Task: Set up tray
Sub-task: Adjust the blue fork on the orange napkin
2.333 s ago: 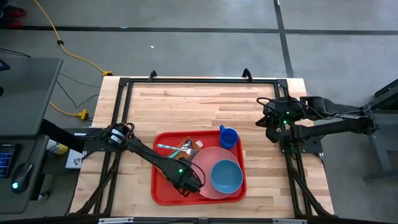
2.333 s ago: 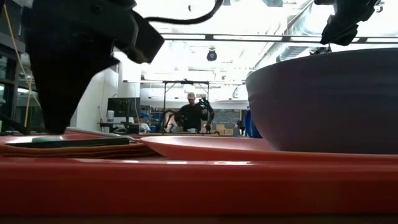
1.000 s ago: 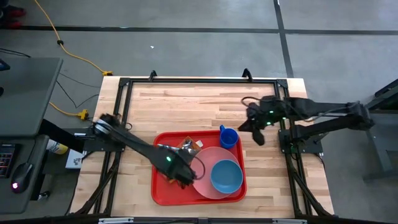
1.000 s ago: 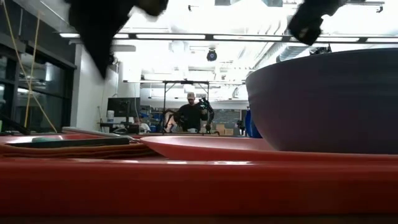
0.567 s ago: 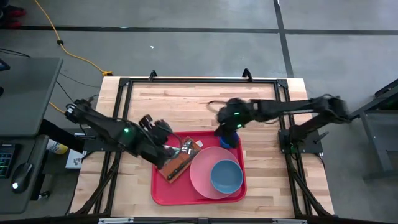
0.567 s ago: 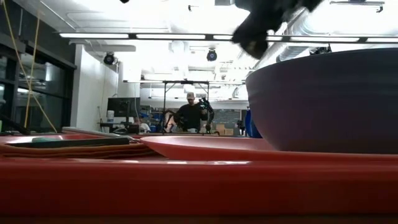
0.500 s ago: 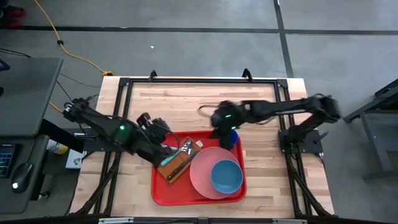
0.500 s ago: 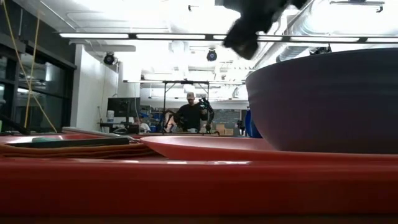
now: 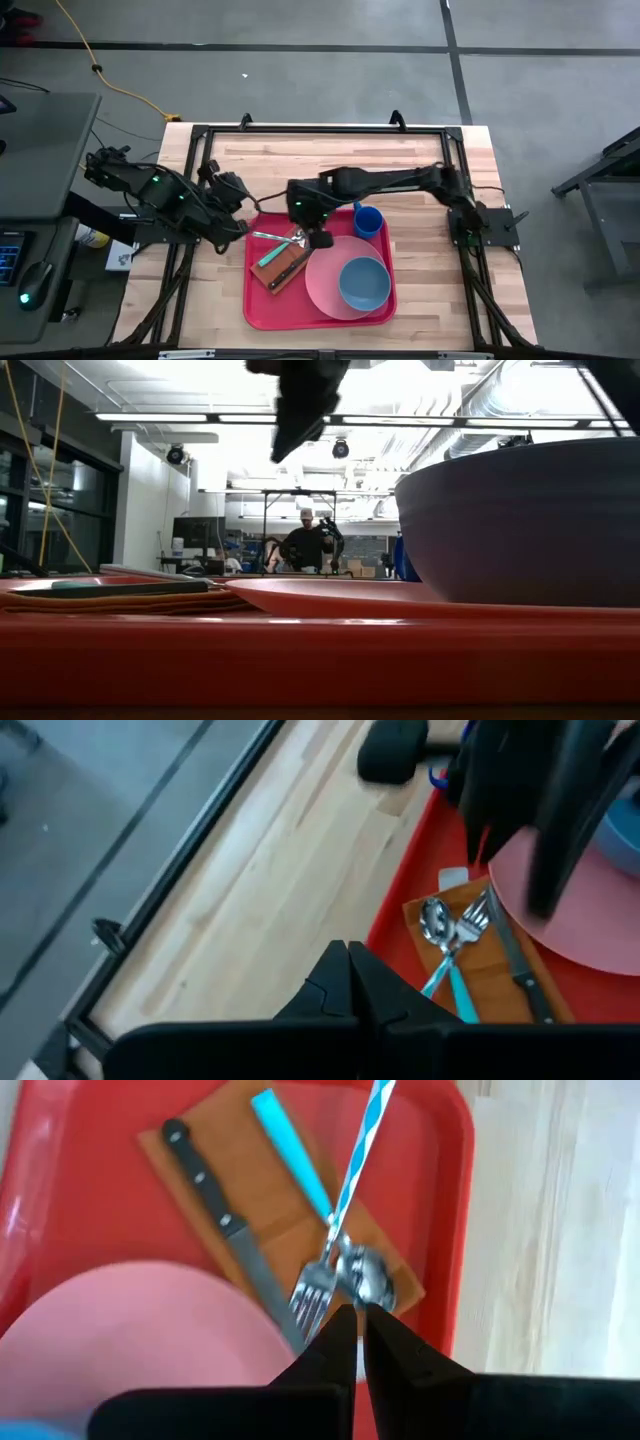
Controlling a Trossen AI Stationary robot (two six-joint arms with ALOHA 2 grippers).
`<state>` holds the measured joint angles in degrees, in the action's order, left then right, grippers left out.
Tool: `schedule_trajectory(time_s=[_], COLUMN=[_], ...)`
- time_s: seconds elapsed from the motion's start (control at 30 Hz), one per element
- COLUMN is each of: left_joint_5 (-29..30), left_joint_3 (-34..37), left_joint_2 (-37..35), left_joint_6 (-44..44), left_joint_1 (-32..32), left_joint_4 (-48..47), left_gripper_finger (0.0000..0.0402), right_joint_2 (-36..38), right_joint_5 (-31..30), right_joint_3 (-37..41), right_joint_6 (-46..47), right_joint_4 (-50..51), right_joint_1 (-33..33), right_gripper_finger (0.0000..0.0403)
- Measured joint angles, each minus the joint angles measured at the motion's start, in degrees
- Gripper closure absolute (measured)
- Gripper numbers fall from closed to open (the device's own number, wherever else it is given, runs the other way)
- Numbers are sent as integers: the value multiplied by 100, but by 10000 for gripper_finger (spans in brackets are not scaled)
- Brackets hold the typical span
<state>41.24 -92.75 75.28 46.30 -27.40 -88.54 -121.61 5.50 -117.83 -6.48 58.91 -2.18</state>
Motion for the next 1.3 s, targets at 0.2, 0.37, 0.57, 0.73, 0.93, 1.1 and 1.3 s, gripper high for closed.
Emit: schedule_trajectory(time_s=[0.2, 0.37, 0.57, 0.73, 0.93, 1.1, 1.3], left_joint_5=[36, 83, 43, 45, 47, 50, 154], left_joint_3=[0, 0, 0, 0, 9, 186, 249], left_joint_2=[-467, -920, -1309, -1510, -1671, -1799, -1952], left_joint_6=[-703, -1349, -1951, -2360, -2546, -2710, -2719], left_joint_1=[0, 0, 0, 1, 1, 0, 2], left_joint_4=[-38, -37, -38, -38, -157, -156, -150], left_gripper_finger=[378, 384, 383, 372, 385, 386, 379], right_joint_2=[-1119, -1915, -1953, -1951, -1951, -1951, -1951], right_joint_5=[164, 378, 364, 339, 409, 560, 577], right_joint_3=[-1240, -1706, -1369, -1363, -1381, -1407, -1409], right_joint_6=[290, 817, 1469, 1919, 2277, 2315, 2295], right_joint_4=[329, 635, 399, 356, 381, 281, 7], right_joint_1=[130, 215, 219, 219, 127, -3, -181], right_gripper_finger=[403, 403, 403, 403, 403, 403, 403])
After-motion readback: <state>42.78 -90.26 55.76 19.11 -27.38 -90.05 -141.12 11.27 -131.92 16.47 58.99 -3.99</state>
